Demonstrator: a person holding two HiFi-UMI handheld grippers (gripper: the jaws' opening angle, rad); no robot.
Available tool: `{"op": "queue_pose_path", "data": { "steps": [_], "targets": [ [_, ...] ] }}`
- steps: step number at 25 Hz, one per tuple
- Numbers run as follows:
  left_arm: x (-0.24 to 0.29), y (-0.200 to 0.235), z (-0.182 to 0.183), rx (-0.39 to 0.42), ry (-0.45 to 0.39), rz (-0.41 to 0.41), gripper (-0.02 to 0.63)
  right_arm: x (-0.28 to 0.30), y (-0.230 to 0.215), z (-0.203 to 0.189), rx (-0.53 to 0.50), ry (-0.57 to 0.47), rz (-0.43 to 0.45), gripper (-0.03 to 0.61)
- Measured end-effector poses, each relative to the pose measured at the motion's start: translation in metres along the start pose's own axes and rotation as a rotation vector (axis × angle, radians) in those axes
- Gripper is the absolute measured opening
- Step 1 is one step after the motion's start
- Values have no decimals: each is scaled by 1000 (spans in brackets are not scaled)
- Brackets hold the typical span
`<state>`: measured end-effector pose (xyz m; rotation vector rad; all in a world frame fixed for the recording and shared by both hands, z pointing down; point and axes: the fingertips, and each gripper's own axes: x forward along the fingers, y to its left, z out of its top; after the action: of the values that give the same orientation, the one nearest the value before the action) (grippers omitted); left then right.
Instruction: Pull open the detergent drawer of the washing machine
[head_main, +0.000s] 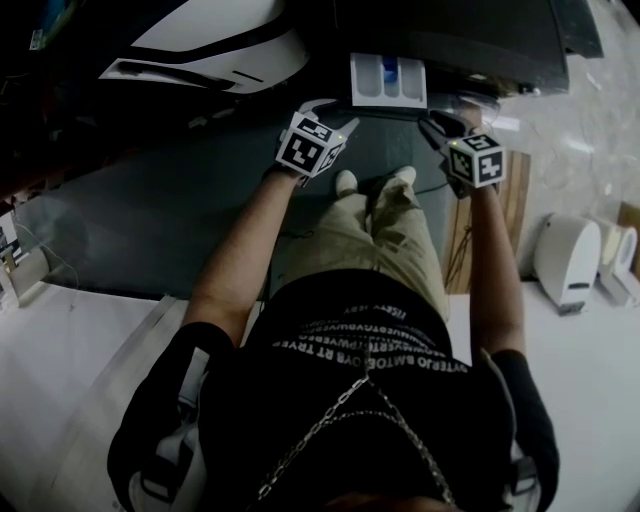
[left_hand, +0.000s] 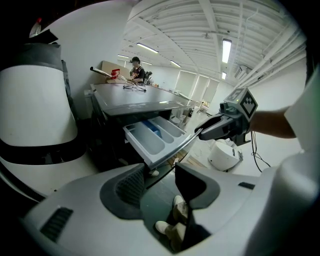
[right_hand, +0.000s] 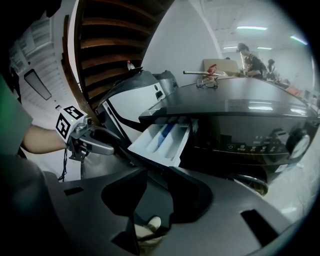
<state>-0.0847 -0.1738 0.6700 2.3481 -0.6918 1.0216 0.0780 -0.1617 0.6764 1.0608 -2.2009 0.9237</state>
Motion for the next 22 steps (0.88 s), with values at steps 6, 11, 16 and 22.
{"op": "queue_pose_path", "data": {
  "steps": [6,11,16,22],
  "targets": [
    [0,-2,-3,26,22,-6,173,-1,3,1,-6,1,-46,132],
    [-1,-5,-7,16,32,-16,173,-2,7,-8,20,28,-28,135],
    [1,-6,-6,16,18,0,173,-4,6,-5,12,6,-18,137],
    [0,-14,-10,-5,6,31,173,-8,9,-11,-6,10,-11,137]
  ]
}}
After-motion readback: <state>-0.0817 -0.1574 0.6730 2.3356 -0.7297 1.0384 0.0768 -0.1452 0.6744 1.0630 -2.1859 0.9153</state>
